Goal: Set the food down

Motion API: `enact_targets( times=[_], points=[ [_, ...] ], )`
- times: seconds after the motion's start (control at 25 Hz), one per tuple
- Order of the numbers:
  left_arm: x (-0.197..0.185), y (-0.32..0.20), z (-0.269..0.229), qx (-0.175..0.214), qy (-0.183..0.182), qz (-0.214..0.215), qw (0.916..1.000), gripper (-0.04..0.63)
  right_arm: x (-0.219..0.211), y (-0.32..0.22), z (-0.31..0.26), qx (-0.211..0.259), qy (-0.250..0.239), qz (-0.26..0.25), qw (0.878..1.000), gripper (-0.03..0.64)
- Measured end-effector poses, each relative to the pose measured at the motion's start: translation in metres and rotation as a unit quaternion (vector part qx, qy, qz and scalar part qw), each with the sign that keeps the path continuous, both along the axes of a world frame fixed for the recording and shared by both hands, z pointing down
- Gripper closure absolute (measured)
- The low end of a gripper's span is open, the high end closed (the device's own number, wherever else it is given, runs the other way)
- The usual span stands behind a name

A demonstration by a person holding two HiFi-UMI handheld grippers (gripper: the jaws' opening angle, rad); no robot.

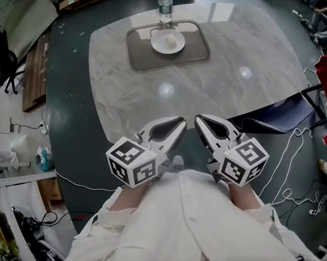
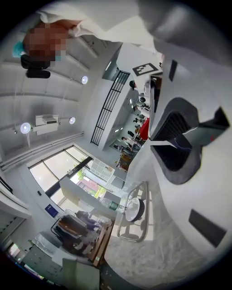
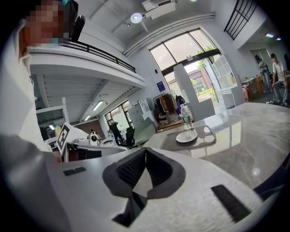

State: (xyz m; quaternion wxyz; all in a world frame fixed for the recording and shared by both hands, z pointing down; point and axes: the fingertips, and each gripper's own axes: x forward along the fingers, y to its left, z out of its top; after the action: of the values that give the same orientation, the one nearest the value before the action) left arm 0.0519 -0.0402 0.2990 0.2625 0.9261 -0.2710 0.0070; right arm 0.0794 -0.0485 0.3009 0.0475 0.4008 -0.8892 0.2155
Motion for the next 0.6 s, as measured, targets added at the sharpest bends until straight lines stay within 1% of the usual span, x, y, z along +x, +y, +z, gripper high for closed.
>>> enact_targets(
  times=[0.24, 0.6],
  points=[
    [-0.0043, -0.0004, 0.0054, -0.004, -0.007, 0.001, 1.0, 0.56, -0.0089, -0.0032, 0.0024, -0.002, 0.01, -0.006, 1.0, 0.612],
    [-0.0013, -0.0067, 0.0045, -0.006, -0.007, 0.003, 1.0, 0.565, -0.0057, -0.0105, 0.004, -0.002, 0.027, -0.004, 1.0, 0.612]
  ],
)
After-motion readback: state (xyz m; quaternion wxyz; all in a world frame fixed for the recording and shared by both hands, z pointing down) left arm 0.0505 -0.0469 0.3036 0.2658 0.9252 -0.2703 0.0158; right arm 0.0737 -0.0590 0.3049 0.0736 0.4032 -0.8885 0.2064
